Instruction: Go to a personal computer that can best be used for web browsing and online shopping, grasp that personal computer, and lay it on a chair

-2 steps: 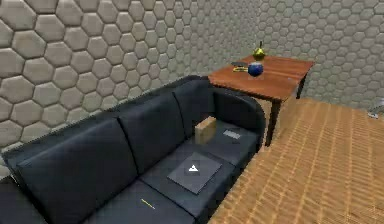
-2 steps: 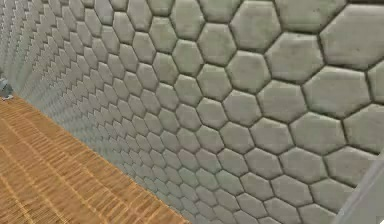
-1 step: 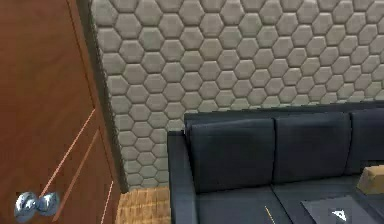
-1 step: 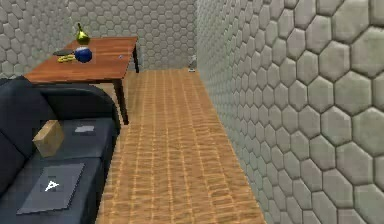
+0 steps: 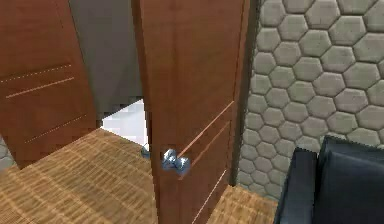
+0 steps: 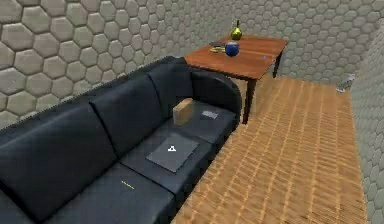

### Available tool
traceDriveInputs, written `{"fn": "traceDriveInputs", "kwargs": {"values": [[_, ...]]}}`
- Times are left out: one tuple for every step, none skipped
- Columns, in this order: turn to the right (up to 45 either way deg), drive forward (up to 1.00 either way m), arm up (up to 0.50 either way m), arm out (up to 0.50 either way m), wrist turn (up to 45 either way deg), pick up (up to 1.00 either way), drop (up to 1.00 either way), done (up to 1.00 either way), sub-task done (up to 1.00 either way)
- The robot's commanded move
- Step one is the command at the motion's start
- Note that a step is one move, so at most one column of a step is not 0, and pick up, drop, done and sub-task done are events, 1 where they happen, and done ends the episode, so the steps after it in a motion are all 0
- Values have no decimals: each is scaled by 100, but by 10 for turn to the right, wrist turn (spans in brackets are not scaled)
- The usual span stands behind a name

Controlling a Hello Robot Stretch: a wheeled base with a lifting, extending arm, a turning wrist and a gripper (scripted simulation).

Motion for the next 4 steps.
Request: {"fn": "traceDriveInputs", "kwargs": {"values": [[450, 0, 0, 0, 0, 0, 0, 0, 0], [450, 0, 0, 0, 0, 0, 0, 0, 0], [90, 0, 0, 0, 0, 0, 0, 0, 0], [0, 40, 0, 0, 0, 0, 0, 0, 0]]}}
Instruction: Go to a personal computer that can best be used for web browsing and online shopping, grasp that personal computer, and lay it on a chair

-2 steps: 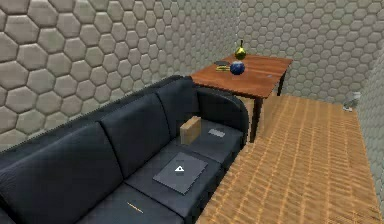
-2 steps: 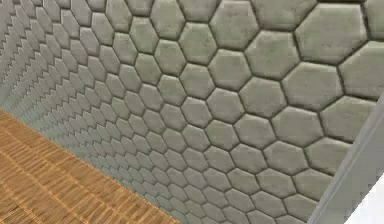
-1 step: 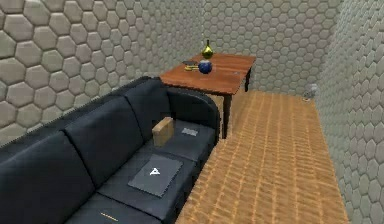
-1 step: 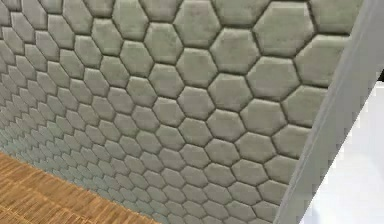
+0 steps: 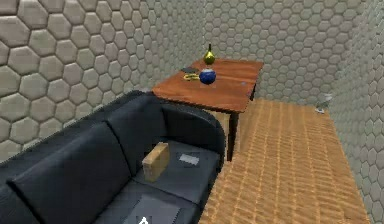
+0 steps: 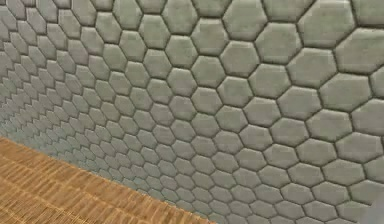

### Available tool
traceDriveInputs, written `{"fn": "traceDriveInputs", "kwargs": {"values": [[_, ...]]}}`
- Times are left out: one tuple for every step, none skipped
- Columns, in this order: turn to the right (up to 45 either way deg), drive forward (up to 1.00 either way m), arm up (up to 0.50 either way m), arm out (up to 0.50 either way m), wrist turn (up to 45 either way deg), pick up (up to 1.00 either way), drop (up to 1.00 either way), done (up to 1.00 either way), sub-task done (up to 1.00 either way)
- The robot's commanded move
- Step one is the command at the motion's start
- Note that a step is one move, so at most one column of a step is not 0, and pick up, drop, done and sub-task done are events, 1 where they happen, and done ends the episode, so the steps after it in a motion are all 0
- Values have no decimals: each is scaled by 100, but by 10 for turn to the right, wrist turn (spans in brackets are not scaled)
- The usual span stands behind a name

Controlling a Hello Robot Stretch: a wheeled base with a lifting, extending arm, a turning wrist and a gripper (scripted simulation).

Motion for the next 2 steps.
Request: {"fn": "traceDriveInputs", "kwargs": {"values": [[-450, 0, 0, 0, 0, 0, 0, 0, 0], [-450, 0, 0, 0, 0, 0, 0, 0, 0]]}}
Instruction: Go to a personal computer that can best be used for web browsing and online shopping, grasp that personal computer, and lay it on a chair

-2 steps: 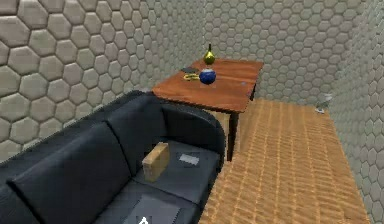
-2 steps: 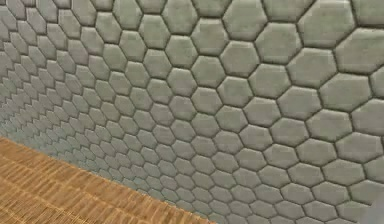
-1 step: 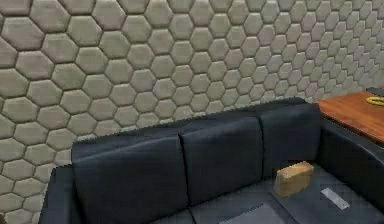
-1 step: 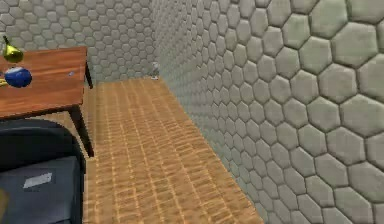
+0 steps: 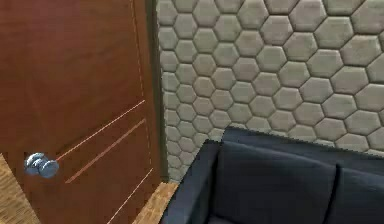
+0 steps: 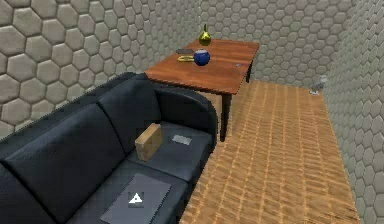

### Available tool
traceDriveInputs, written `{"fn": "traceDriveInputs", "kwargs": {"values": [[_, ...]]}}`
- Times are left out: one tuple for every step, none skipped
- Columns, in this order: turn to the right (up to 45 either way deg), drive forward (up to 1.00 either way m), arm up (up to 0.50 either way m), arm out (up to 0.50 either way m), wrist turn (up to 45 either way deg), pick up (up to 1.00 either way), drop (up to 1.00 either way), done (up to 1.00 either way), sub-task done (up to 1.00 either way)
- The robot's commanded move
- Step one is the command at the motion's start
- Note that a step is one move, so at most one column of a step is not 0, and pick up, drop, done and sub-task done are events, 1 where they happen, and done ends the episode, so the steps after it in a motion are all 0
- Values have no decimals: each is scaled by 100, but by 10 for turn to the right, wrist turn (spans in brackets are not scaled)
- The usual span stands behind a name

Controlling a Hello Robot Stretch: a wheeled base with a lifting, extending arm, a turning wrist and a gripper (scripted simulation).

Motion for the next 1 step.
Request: {"fn": "traceDriveInputs", "kwargs": {"values": [[-180, 0, 0, 0, 0, 0, 0, 0, 0]]}}
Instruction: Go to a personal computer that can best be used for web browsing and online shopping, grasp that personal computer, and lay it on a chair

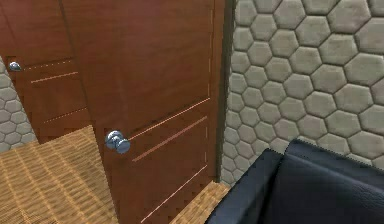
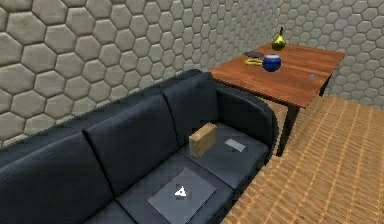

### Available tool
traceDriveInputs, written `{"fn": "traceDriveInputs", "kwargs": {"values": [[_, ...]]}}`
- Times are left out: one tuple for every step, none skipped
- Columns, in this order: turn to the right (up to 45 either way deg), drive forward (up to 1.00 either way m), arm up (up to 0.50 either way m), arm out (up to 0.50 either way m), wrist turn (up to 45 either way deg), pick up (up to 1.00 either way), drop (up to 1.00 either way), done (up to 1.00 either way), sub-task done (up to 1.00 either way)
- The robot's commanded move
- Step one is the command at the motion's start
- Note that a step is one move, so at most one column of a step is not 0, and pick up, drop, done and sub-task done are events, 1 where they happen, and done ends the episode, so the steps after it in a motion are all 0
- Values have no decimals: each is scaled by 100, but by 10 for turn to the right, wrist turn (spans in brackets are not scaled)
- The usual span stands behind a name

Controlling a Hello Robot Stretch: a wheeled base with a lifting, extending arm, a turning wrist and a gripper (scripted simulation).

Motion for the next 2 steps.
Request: {"fn": "traceDriveInputs", "kwargs": {"values": [[0, 0, 42, 0, 0, 0, 0, 0, 0], [0, 0, 0, 26, 0, 0, 0, 0, 0]]}}
